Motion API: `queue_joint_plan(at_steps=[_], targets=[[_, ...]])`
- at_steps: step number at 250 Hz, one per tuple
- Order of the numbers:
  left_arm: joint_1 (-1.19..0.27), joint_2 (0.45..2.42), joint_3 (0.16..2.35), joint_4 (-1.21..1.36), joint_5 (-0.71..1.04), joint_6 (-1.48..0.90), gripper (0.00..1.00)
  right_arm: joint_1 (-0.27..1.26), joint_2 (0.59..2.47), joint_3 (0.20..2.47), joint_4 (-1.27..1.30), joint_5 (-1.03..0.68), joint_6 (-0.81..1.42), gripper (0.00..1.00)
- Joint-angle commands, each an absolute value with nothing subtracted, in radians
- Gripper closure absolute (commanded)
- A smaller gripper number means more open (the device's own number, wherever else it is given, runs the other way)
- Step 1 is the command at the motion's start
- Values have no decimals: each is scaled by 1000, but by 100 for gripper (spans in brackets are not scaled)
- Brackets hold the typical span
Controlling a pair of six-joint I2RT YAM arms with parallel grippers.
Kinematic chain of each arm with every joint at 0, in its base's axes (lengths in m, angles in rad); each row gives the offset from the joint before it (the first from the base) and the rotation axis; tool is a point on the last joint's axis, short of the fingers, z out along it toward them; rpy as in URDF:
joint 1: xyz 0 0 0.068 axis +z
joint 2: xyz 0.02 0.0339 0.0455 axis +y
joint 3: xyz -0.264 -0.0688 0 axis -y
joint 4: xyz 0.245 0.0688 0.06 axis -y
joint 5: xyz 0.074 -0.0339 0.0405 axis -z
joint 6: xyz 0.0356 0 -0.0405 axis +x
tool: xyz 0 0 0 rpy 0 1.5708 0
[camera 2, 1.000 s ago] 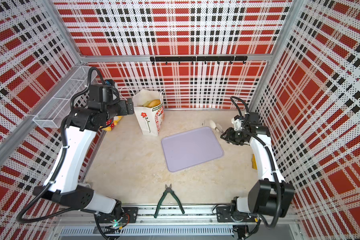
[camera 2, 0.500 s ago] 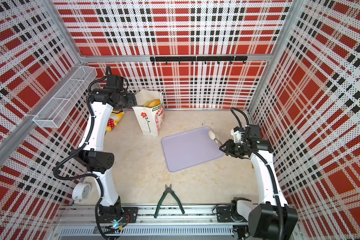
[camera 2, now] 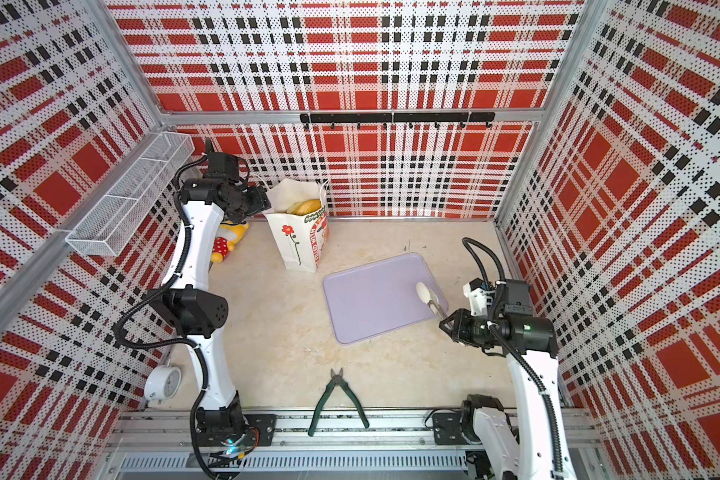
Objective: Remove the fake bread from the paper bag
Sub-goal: 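Lift the tongs with the right gripper while the left gripper reaches over the paper bag, then grasp the paper bag's rim with the left gripper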
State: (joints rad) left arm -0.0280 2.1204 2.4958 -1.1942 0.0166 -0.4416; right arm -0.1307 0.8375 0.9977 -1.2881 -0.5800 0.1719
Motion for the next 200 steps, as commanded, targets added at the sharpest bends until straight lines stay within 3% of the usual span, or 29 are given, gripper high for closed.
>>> queue_joint_plan(at_steps=[1, 97, 200], targets=[[-29, 2150, 2530, -1128, 20, -495, 27, -127, 808, 1000, -1301, -589, 157, 68], [-25, 2243, 2572, -1075, 43, -547, 32, -127, 793, 999, -1315, -577, 161, 69], [-25, 2280, 2596, -1042, 55, -577, 45, -124, 794, 990, -1314, -566, 169, 70]])
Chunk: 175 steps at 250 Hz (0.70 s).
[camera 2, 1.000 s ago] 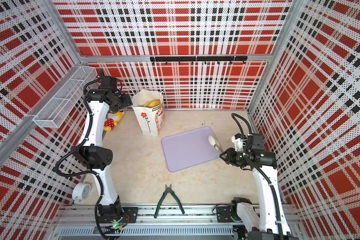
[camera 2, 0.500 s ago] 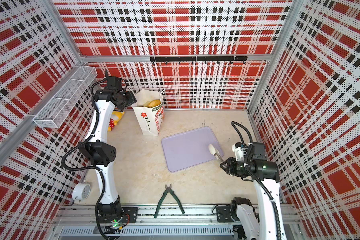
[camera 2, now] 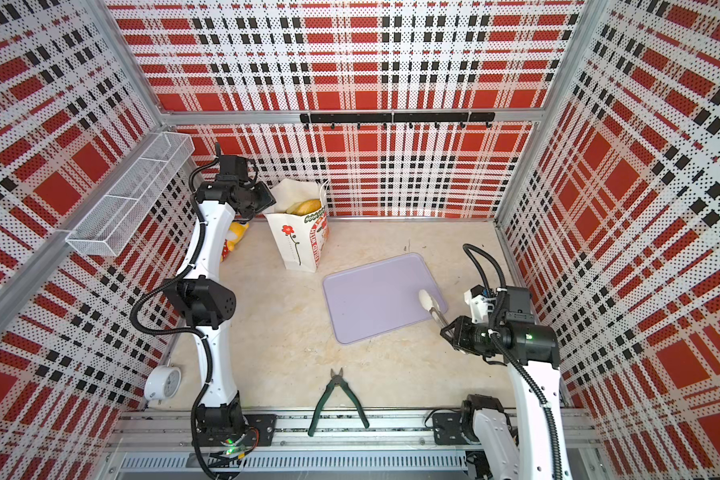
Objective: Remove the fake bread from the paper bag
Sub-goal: 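Grasp the paper bag's rim with the left gripper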
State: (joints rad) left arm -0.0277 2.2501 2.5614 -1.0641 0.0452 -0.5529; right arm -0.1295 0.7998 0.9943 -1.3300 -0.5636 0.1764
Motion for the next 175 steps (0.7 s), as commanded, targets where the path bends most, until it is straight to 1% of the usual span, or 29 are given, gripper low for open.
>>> queue_joint_plan(at_steps=[1, 81, 113, 138, 175], targets=[[-24, 2281, 2596, -1042, 55, -577, 45, -124, 794, 991, -1314, -566, 169, 70], [-20, 2291, 2598, -1033, 56, -592, 48, -121, 784, 974, -1298, -559, 182, 70], [-17, 2295, 2606, -1027, 66, -598, 56, -121, 784, 971, -1293, -557, 184, 70], [-16, 2294, 2613, -1025, 65, -600, 66, -119, 783, 970, -1295, -556, 184, 70], [-14, 2299, 2613, -1022, 75, -600, 69, -120, 779, 971, -1296, -554, 186, 70]])
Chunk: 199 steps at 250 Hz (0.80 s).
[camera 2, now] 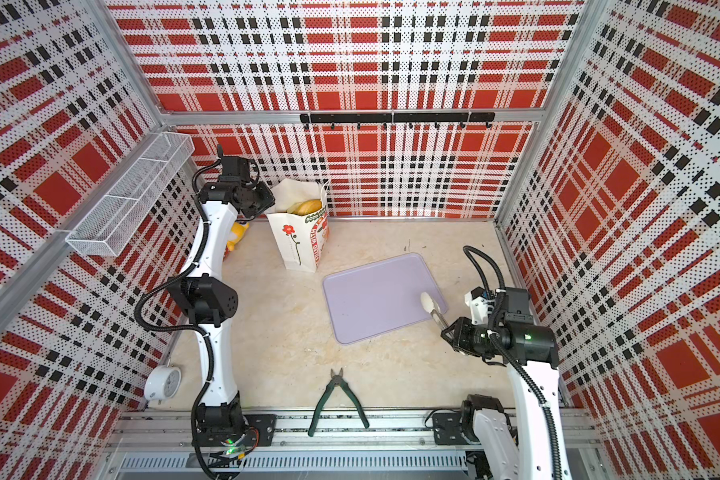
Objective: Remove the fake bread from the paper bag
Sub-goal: 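Grasp the paper bag's rim with the left gripper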
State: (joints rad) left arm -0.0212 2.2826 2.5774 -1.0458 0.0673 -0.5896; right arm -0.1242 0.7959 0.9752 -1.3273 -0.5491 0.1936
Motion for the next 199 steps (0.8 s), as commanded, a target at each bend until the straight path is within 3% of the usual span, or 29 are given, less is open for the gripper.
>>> queue_joint_plan(at_steps=[1, 120, 176, 199], targets=[[-15, 2299, 2613, -1022, 76, -601, 69, -120, 779, 972, -1297, -554, 185, 70], [-22, 2312, 2606, -1035, 79, -595, 84, -117, 778, 971, -1300, -546, 187, 70], [-28, 2306, 2605, -1039, 41, -574, 100, -117, 787, 978, -1302, -525, 187, 70], [-27, 2300, 2605, -1034, 35, -555, 100, -117, 793, 985, -1300, -518, 185, 71]])
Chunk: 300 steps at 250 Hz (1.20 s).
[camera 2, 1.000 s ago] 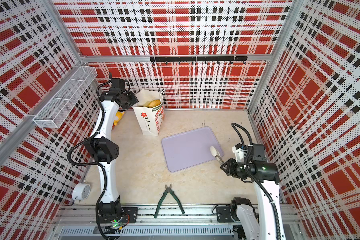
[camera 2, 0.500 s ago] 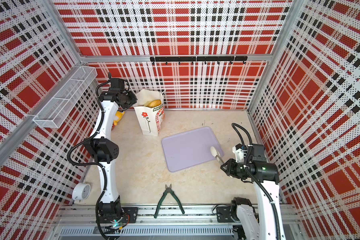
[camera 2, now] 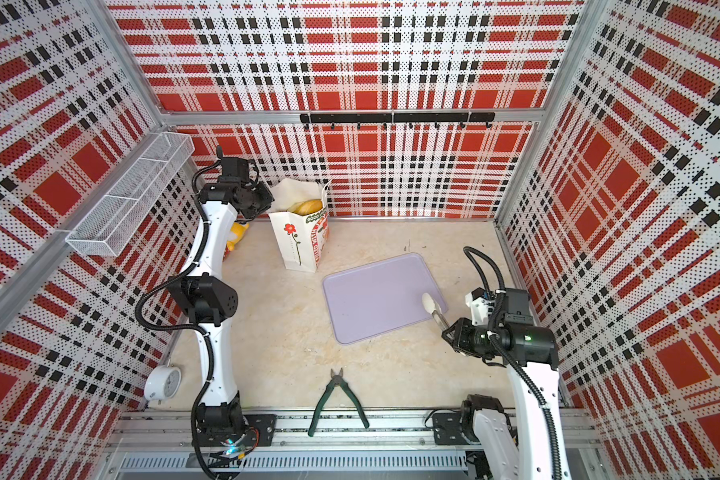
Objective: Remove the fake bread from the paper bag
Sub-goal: 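Grasp the paper bag's rim with the left gripper, then tilt the bag with the left gripper while the right brings tongs to its opening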
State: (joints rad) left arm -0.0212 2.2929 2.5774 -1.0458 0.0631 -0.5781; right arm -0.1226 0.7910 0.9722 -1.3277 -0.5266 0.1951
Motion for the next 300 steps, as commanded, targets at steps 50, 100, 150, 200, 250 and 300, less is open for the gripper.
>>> queue_joint_plan(at_steps=[50, 100, 150, 200, 250, 300], targets=[[-31, 2272, 2615, -1002, -40, -503, 100, -119, 801, 1009, -1260, -516, 192, 72], [-47, 2249, 2658, -928, -170, -408, 100, -117, 855, 1046, -1205, -536, 187, 72], [-69, 2244, 2658, -787, -139, -257, 100, -117, 936, 1067, -1151, -554, 177, 73], [-106, 2227, 2637, -670, -148, -51, 100, -116, 963, 1066, -1089, -596, 203, 74], [-136, 2126, 2423, -667, -74, 68, 100, -112, 955, 1054, -1083, -645, 206, 73], [-191, 1866, 1909, -360, -92, 197, 100, -88, 945, 1112, -1131, -708, 202, 73]])
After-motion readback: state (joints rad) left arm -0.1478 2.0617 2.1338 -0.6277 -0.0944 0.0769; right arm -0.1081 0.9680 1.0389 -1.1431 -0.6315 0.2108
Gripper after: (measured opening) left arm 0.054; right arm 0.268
